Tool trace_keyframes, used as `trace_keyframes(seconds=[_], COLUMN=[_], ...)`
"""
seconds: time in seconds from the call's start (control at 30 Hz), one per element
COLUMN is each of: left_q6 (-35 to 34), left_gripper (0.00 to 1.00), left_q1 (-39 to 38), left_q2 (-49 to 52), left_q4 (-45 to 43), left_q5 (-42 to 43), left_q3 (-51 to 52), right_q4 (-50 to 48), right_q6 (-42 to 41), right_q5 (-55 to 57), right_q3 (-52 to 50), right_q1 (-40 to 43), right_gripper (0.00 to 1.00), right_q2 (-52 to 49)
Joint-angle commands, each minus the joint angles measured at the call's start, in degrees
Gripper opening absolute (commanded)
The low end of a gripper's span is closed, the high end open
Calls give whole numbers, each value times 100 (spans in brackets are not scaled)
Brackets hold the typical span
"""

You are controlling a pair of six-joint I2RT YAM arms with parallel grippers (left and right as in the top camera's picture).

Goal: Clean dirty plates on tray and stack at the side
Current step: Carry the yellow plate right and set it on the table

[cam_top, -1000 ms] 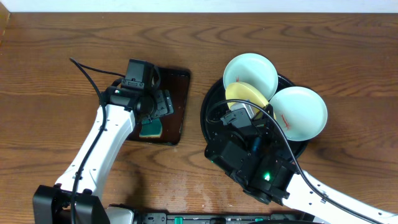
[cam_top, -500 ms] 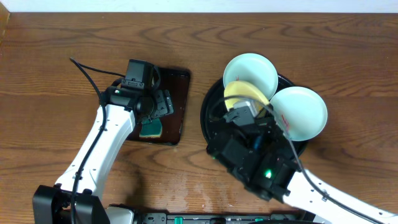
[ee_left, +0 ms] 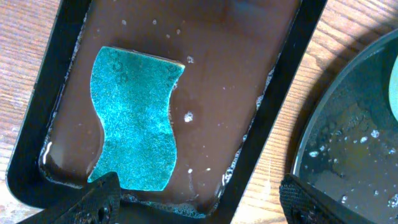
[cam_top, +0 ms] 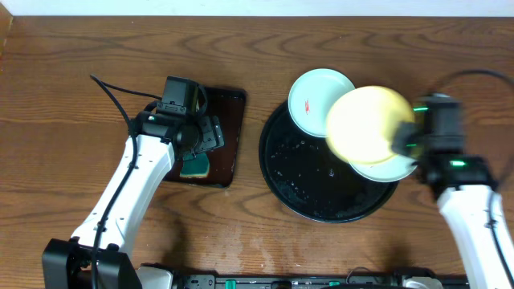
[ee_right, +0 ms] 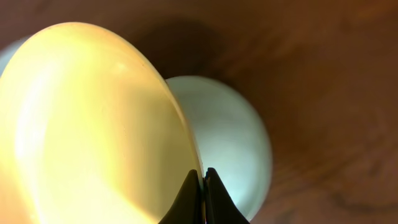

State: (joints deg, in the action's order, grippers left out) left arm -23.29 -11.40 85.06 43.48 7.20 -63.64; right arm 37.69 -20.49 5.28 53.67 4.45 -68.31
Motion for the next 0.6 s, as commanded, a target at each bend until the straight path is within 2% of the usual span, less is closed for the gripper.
trace_keyframes(seconds=[0.0, 0.13, 0.3, 0.47, 0.57], left_q6=[55, 57, 57, 57, 57], left_gripper=[82, 82, 82, 82, 82], left_q1=[20, 20, 20, 20, 20], left_q2=[-7, -7, -7, -7, -7], left_q4=[17, 17, 17, 15, 17], left_q5=[9, 9, 9, 9, 9], left_q3=[-149, -149, -149, -149, -146], right_q4=[-7, -223, -658, -763, -780], right_q6=[-503, -951, -1121, -1108, -1095], right_q5=[-1226, -1241, -1010, -76, 7], right_q3=[107, 107, 107, 107, 107], right_q1=[1185, 2380, 3340, 3768, 3812], right_gripper=[1, 1, 1, 1, 1], right_q2=[55, -79, -485, -1228, -1657])
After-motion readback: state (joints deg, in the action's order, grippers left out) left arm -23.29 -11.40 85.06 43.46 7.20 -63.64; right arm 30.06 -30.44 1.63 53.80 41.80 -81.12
